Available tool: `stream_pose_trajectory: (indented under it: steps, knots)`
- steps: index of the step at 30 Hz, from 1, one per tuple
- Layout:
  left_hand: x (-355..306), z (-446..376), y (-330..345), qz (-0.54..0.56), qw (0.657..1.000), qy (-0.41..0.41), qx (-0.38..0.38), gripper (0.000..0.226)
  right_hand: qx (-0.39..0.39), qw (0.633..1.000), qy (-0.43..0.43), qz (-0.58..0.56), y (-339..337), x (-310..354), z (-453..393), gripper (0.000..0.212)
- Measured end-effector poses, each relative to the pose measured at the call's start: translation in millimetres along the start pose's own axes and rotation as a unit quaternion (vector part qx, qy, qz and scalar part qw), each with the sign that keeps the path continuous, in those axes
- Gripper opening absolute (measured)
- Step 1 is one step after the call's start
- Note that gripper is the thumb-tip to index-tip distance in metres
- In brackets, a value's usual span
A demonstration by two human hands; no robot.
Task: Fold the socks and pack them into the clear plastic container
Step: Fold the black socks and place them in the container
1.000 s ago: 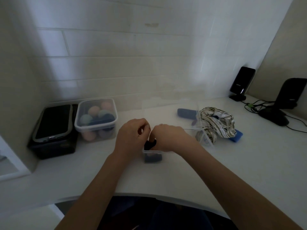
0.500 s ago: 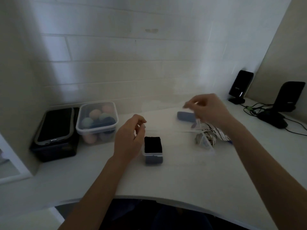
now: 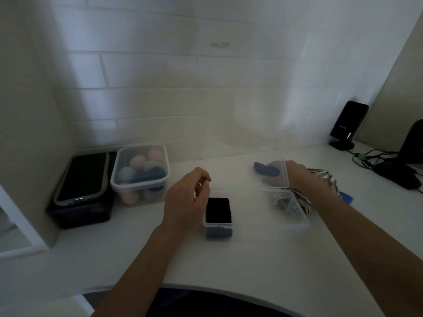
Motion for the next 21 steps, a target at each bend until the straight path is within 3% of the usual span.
stream_pose_trajectory:
  steps: [5, 8, 10, 12, 17, 21]
  knots:
    - [-1.1, -0.1, 1.7, -0.012, 1.0, 0.0, 0.012, 0.008, -0.1, 0.993, -0.017, 0.054, -2.3, 6.8, 4.3, 0.038]
    - [-0.1, 0.8, 1.7, -0.009, 1.0, 0.0, 0.014, 0.009, -0.162, 0.985, -0.024, -0.055, -4.4, -0.2, 8.9, 0.032]
    - [0.0, 1.3, 1.9, -0.007, 1.0, 0.0, 0.013, 0.009, -0.269, 0.94, -0.014, -0.211, -13.0, -7.4, 12.5, 0.017]
    - [-0.8, 1.2, 2.3, -0.006, 1.0, -0.004, 0.011, 0.009, -0.334, 0.883, 0.016, -0.328, -24.4, -14.1, 18.7, 0.025]
    - [0.8, 0.8, 3.2, -0.007, 1.0, -0.019, 0.011, 0.006, -0.374, 0.837, -0.028, -0.399, -56.0, -13.9, 32.7, 0.038]
    - [-0.2, -2.5, 1.1, -0.003, 1.0, -0.025, -0.018, 0.006, -0.38, 0.772, -0.104, -0.498, -77.5, 0.8, 52.9, 0.049]
Point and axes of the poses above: each hand's wrist, its own z-axis away from the middle knuckle, its own y-axis out of the palm, x = y × z, the point moved 2 cm from there along -z, towards the middle knuckle
